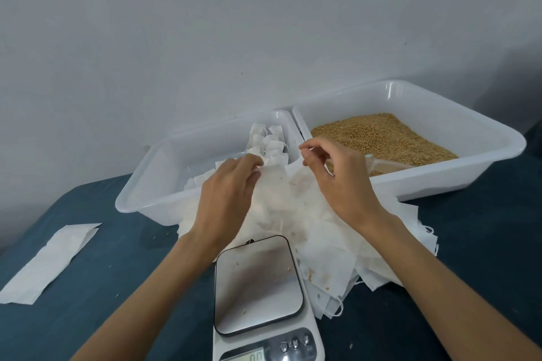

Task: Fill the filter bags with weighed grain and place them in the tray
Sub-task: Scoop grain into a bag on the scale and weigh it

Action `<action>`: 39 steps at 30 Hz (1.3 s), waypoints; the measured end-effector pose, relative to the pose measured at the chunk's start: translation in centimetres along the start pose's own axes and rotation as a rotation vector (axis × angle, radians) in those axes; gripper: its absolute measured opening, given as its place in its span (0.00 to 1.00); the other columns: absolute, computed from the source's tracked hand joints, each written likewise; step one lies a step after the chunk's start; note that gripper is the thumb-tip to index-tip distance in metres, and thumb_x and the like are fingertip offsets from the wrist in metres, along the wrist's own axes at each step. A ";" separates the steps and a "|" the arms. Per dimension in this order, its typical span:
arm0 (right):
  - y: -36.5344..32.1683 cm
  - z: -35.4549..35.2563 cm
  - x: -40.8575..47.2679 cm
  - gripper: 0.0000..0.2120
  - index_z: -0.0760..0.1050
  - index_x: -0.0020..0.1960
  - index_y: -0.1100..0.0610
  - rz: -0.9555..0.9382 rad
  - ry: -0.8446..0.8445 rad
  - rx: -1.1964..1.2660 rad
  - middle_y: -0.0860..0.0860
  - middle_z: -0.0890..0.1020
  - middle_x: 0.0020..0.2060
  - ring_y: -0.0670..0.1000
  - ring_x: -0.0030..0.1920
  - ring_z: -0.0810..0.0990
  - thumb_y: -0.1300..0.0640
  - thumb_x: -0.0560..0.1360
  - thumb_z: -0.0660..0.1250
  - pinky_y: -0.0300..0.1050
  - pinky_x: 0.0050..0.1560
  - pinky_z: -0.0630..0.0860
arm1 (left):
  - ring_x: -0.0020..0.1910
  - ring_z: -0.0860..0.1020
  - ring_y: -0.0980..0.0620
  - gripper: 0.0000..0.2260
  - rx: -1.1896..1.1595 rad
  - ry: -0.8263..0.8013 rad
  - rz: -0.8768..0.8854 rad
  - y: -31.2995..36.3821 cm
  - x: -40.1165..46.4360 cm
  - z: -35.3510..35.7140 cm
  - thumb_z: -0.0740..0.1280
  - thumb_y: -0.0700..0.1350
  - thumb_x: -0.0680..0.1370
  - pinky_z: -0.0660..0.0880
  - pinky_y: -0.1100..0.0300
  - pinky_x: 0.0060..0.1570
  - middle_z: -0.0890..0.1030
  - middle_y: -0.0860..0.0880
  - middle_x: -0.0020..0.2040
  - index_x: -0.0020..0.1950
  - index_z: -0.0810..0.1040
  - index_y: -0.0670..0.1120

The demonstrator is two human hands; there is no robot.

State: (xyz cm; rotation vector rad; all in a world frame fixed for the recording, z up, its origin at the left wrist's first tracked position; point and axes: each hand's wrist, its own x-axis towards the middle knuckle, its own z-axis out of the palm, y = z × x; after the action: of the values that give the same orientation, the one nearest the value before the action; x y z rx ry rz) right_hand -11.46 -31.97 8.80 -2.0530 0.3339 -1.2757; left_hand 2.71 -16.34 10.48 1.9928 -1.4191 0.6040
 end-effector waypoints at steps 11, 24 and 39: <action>-1.1 0.7 -0.8 0.10 0.78 0.57 0.51 0.035 -0.048 0.191 0.40 0.80 0.47 0.50 0.38 0.80 0.51 0.78 0.73 0.40 0.41 0.77 | 0.32 0.77 0.52 0.04 -1.355 0.205 -0.817 1.4 -0.7 1.1 0.68 0.38 0.82 0.79 0.62 0.37 0.78 0.48 0.33 0.48 0.81 0.42; -0.8 0.1 -0.2 0.05 0.80 0.42 0.59 0.250 -0.159 0.497 0.48 0.80 0.33 0.46 0.31 0.74 0.63 0.76 0.74 0.38 0.35 0.73 | 0.36 0.74 0.53 0.10 -0.774 0.334 -0.641 1.7 -2.7 1.8 0.75 0.40 0.78 0.74 0.61 0.42 0.78 0.53 0.43 0.52 0.76 0.50; -1.0 0.4 -0.2 0.07 0.70 0.43 0.60 0.385 -0.196 0.770 0.57 0.79 0.36 0.53 0.42 0.81 0.62 0.76 0.68 0.45 0.44 0.83 | 0.43 0.83 0.51 0.11 -1.525 -0.038 -0.836 1.6 -2.6 1.7 0.73 0.43 0.74 0.81 0.61 0.49 0.85 0.44 0.47 0.55 0.86 0.42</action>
State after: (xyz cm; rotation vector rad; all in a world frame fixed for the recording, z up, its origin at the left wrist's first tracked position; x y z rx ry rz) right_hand -11.31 -30.94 9.26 -1.3525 0.1062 -0.7834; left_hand 0.37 -16.19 7.83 1.0415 -0.4920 -0.7285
